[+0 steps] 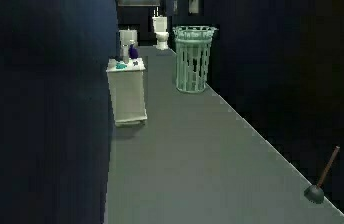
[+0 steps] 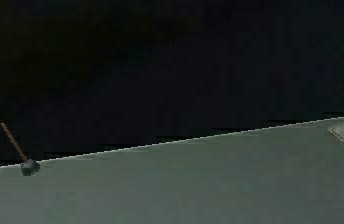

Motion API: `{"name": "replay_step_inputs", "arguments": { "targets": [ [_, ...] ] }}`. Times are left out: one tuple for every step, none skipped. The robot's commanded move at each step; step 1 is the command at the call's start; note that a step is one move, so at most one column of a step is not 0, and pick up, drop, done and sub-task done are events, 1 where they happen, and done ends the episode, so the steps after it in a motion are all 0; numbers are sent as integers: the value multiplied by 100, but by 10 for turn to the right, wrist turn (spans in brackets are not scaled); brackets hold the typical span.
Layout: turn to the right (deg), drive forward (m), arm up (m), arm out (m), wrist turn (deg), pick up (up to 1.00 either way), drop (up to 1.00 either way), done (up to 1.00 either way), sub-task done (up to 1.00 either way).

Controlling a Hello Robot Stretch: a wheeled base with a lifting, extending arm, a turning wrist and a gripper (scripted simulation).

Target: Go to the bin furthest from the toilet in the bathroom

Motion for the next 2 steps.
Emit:
{"name": "replay_step_inputs", "arguments": {
  "targets": [
    [0, 100, 0, 0, 0, 0, 0, 0, 0],
    [0, 100, 0, 0, 0, 0, 0, 0, 0]
  ]
}}
